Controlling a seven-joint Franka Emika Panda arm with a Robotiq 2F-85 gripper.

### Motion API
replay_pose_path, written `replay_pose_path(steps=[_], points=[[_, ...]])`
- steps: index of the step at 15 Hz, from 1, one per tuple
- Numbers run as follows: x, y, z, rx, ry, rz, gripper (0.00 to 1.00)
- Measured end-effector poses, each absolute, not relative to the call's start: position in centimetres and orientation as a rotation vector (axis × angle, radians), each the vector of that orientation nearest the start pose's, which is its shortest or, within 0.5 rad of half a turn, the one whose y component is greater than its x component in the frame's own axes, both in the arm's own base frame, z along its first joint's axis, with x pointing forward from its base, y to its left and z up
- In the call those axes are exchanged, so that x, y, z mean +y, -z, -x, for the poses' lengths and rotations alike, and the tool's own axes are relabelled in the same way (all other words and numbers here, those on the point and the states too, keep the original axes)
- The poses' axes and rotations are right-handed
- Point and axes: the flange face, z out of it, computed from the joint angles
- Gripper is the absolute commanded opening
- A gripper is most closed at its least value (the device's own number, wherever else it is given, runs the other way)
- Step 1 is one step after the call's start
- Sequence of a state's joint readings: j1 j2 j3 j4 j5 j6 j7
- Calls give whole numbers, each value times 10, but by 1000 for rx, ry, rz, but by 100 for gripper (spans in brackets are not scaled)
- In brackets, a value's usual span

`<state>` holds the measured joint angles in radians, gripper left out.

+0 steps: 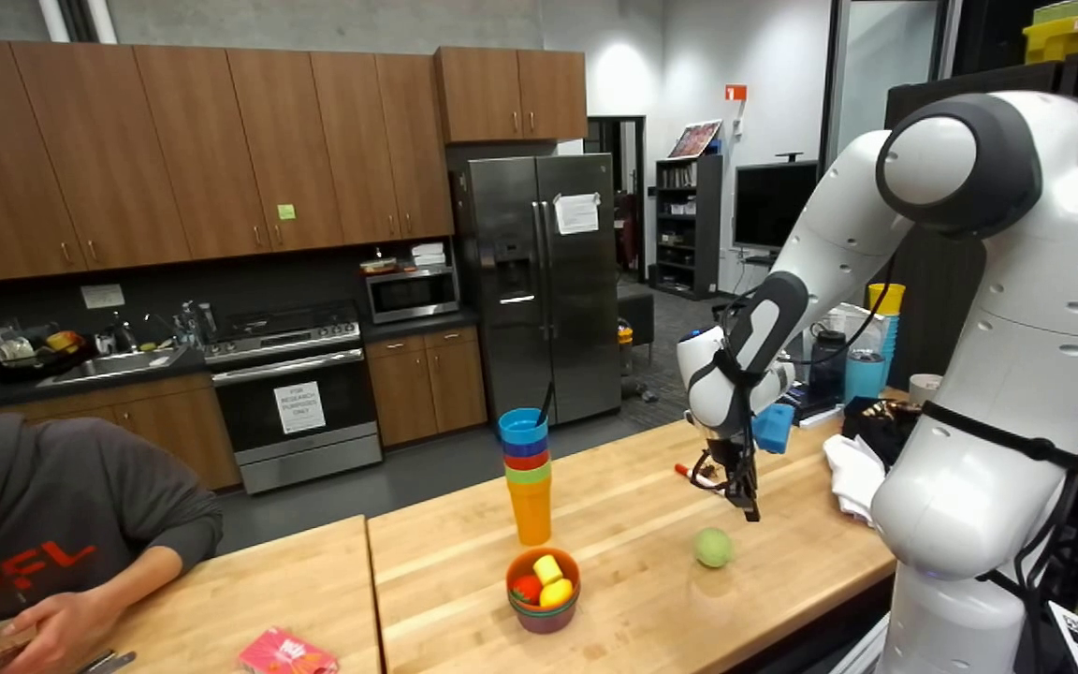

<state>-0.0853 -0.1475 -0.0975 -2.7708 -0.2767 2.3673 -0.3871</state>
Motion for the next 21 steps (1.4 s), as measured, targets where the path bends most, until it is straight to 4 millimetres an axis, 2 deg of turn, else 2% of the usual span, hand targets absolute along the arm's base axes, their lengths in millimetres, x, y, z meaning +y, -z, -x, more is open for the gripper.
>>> replay_pose_path(steps=[3, 7, 16, 21], points=[[-76, -243, -336, -670, -580, 3079, 0], [-71, -242, -331, -771, -647, 3012, 0], [-15, -240, -336, -1168, -567, 2736, 0], [-4, -238, -332, -1239, -622, 2691, 0]])
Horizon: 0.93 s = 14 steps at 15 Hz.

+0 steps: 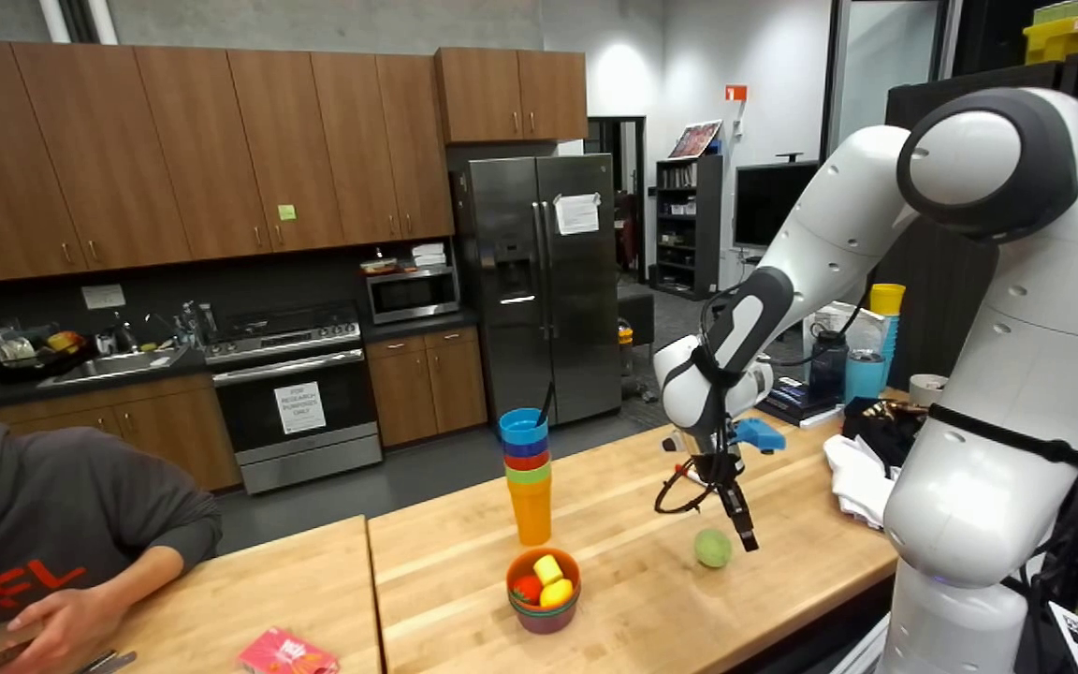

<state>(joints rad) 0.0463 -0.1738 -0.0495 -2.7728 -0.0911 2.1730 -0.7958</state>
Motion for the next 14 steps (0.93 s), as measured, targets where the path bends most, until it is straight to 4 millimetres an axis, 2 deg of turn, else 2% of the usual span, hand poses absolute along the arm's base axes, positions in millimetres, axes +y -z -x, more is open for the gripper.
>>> replay_pose_path(steps=[6, 14], points=[[1, -233, -330, -1283, -656, 2683, 0], [-5, -202, -331, -1275, -697, 2726, 0]])
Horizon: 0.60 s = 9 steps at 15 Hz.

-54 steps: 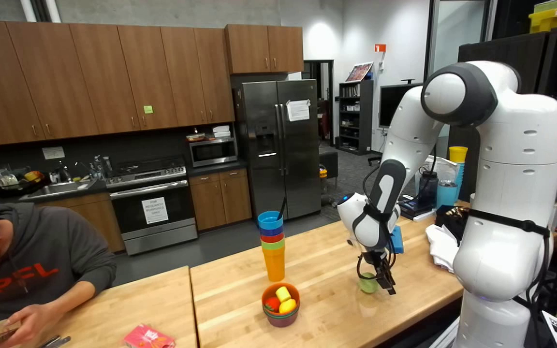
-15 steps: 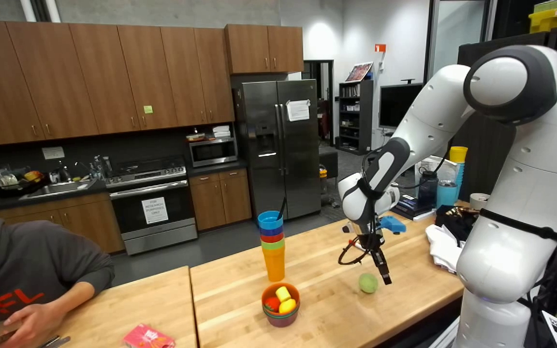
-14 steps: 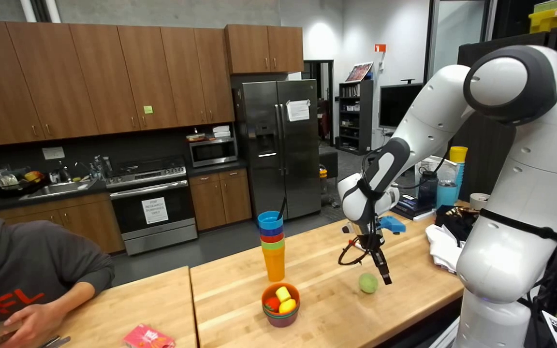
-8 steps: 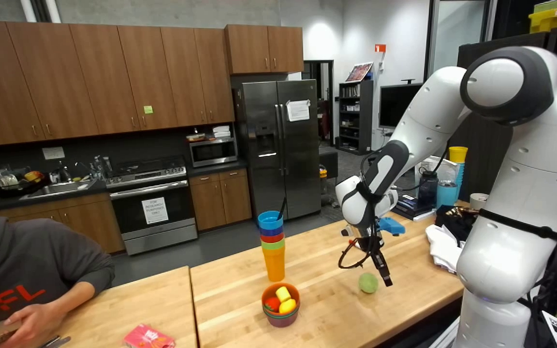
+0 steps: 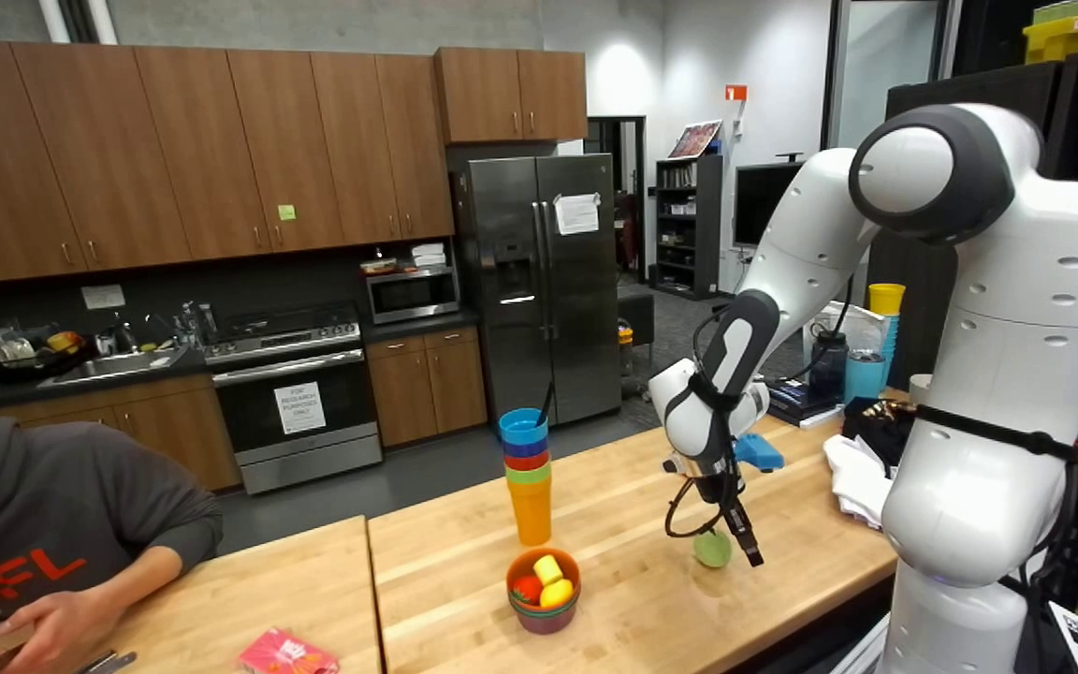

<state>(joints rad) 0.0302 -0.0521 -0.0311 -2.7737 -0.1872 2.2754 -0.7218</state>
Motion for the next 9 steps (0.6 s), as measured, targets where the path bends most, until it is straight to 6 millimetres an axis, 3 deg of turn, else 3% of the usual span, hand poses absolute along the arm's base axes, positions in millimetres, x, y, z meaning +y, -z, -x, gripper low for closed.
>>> replay_pose_path(steps=[9], points=[[-22, -194, -352, -1198, -507, 2937, 0]])
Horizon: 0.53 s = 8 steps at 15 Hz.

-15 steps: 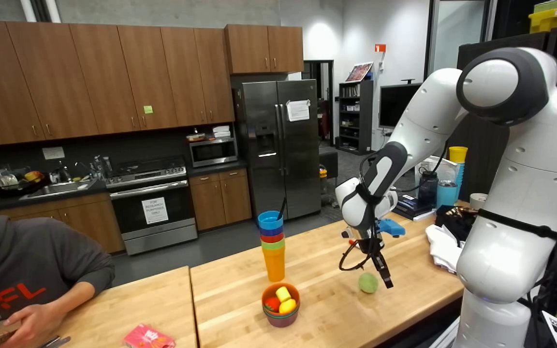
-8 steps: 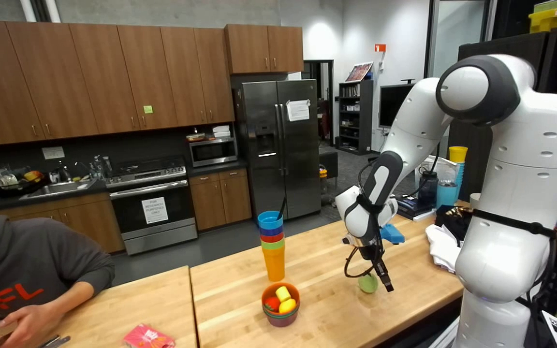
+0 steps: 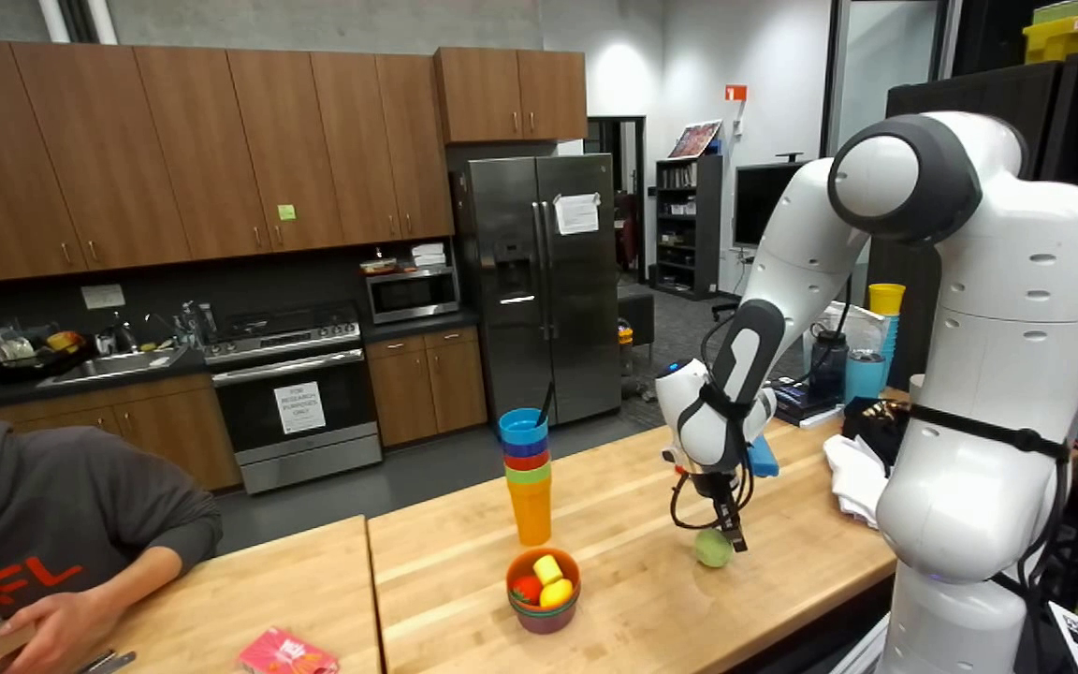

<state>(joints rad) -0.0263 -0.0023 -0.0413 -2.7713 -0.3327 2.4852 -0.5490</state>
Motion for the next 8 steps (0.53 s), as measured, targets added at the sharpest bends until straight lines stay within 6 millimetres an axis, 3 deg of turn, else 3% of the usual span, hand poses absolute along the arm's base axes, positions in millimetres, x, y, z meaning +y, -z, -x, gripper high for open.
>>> replay_pose_path(steps=[8], points=[[-36, -197, -357, -1090, -430, 3025, 0]])
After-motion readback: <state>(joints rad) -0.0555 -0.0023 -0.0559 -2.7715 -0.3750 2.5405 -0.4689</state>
